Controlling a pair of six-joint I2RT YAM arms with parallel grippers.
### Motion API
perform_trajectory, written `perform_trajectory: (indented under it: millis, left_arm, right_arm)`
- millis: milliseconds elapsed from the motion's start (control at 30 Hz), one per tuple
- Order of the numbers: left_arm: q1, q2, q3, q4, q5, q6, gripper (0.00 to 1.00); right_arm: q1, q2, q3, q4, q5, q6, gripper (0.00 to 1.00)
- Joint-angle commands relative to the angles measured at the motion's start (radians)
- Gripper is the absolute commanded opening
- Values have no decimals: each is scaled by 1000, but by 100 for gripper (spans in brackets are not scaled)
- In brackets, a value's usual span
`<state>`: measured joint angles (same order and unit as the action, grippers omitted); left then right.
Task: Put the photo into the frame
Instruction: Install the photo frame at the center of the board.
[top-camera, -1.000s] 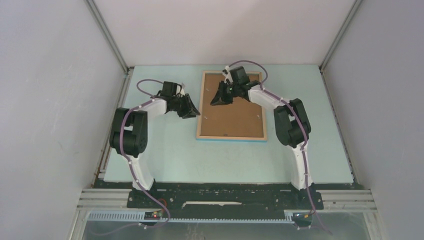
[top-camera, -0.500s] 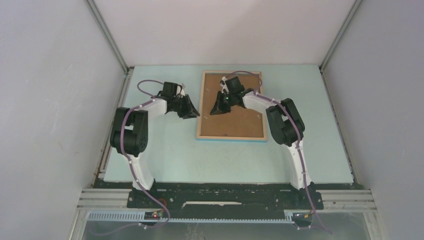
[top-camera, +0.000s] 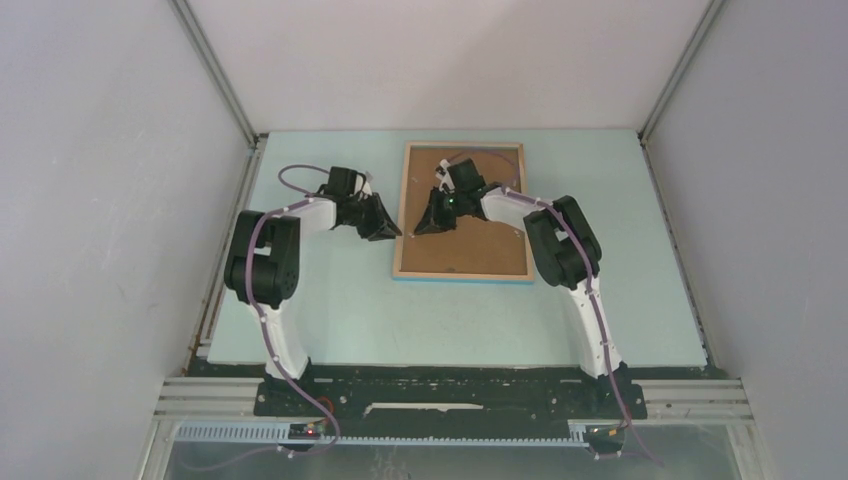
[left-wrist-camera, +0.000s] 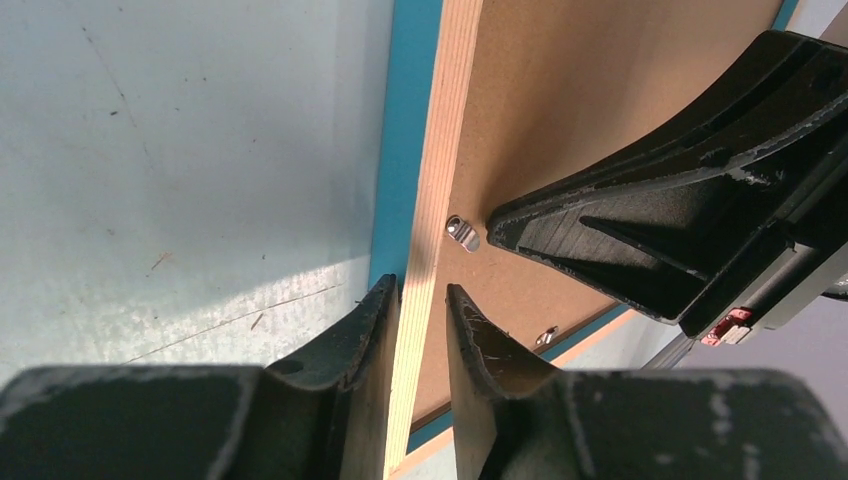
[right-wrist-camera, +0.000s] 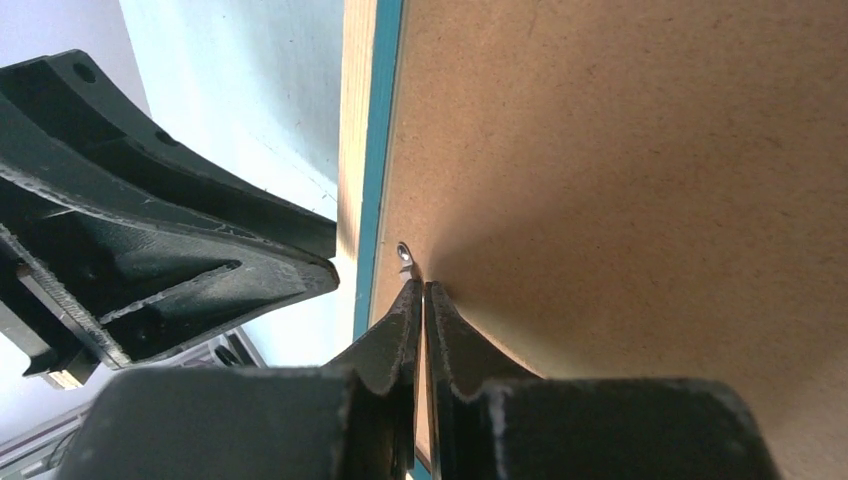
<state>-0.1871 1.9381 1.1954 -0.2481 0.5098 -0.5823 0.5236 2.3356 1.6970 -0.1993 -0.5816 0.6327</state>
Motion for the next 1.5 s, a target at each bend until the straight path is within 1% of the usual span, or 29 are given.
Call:
perform_trajectory:
  millis: [0, 300, 500, 567, 700, 767, 833, 867, 1000, 1167, 1267, 1367, 1467]
  left_arm:
    - [6, 7, 35, 32, 33, -17, 28]
    - [6, 23, 33, 32, 39, -24, 23]
    - [6, 22, 32, 35, 40, -27, 22]
    - [7, 23, 32, 35, 41, -27, 22]
    - [9, 21, 32, 35, 41, -27, 22]
    - [10, 20, 32, 35, 41, -27, 21]
    - [12, 18, 32, 35, 40, -27, 21]
    - [13, 19, 32, 35, 39, -27, 21]
    - [15, 16, 32, 35, 41, -28, 21]
    - [15, 14, 29, 38, 45, -30, 21]
    - [15, 11, 29, 41, 46, -31, 21]
    - [15, 3, 30, 41, 44, -28, 22]
    - [15, -1, 30, 43, 47, -30, 23]
  right_arm:
    - [23, 28, 20, 38, -24, 21, 10]
    - [45, 40, -1, 112, -69, 79, 8]
    - [40, 57, 3, 154, -36, 115, 8]
    - [33, 57, -2, 158, -52, 118, 8]
    - [14, -18, -65, 189, -77, 117, 8]
    - [7, -59, -92, 218, -94, 108, 10]
    - [9, -84, -97, 205, -85, 85, 11]
    - [11, -88, -98, 167, -71, 78, 11]
    - [27, -77, -113, 152, -13, 71, 11]
    - [33, -11, -32, 117, 21, 82, 8]
    - [37, 7, -7, 106, -6, 83, 8]
    - [32, -58, -43, 113, -9, 64, 9]
    - [7, -114, -63, 105, -1, 43, 13]
